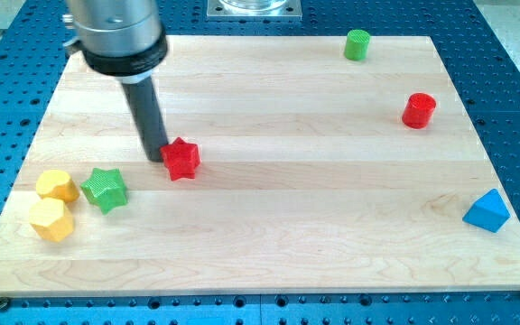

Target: Keep the stars in a diagonal line

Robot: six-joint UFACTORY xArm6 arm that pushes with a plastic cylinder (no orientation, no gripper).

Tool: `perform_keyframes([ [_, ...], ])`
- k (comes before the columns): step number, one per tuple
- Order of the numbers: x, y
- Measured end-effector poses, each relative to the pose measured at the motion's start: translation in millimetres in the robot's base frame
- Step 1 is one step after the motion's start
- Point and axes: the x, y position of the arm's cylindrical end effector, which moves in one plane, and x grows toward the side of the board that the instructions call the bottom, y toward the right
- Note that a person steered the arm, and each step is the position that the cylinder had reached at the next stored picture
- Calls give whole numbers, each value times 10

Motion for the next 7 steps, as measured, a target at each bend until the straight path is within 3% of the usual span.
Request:
perform_keyframes([
  [1, 215, 71],
  [2, 760, 104],
  [4, 163, 340],
  [5, 263, 452],
  [7, 957, 599],
])
